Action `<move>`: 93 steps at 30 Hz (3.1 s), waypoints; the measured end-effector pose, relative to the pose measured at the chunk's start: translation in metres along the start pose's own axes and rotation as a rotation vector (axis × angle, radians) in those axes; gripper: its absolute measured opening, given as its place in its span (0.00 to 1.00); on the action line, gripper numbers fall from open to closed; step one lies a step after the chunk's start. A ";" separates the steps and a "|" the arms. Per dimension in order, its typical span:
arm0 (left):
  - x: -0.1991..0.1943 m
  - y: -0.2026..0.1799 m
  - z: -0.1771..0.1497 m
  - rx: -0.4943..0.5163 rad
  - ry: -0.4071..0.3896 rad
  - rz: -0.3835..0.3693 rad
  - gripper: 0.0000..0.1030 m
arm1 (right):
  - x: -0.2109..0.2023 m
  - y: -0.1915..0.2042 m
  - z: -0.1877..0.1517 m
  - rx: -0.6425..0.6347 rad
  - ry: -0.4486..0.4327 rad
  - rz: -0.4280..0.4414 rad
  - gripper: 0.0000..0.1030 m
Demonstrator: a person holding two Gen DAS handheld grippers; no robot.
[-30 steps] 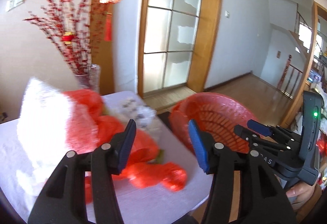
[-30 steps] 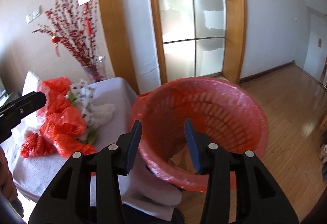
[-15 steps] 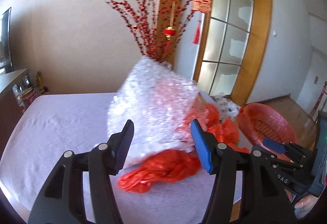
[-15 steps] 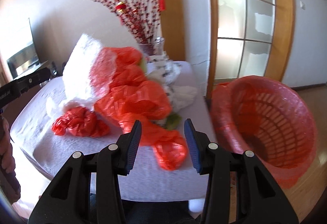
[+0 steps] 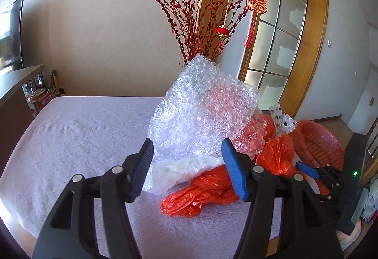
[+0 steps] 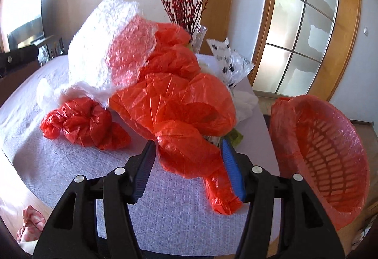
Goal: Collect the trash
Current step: 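Return both tools to the table and grasp the orange bag with the right gripper, then grasp the bubble wrap with the left gripper while the right gripper holds the orange bag, then move both held items over the red basket and open both grippers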
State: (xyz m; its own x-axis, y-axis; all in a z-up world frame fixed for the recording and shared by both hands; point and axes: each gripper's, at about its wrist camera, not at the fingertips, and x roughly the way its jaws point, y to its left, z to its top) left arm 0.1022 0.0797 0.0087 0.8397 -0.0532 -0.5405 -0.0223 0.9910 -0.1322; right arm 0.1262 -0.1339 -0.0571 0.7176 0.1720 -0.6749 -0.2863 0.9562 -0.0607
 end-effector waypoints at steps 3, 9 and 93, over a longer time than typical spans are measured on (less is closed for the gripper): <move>0.003 -0.001 0.000 0.002 0.004 -0.009 0.61 | 0.003 0.003 -0.004 -0.011 0.019 0.003 0.35; 0.016 0.002 0.006 -0.003 0.023 -0.022 0.62 | -0.004 0.003 -0.005 -0.003 0.007 0.015 0.24; 0.003 -0.199 0.079 0.155 -0.111 -0.482 0.03 | -0.081 -0.169 -0.013 0.412 -0.116 -0.106 0.23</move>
State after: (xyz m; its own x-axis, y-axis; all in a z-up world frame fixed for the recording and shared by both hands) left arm 0.1521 -0.1076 0.0994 0.7873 -0.5033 -0.3560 0.4548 0.8641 -0.2157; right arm 0.1085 -0.3126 -0.0015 0.8027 0.0706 -0.5922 0.0530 0.9806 0.1888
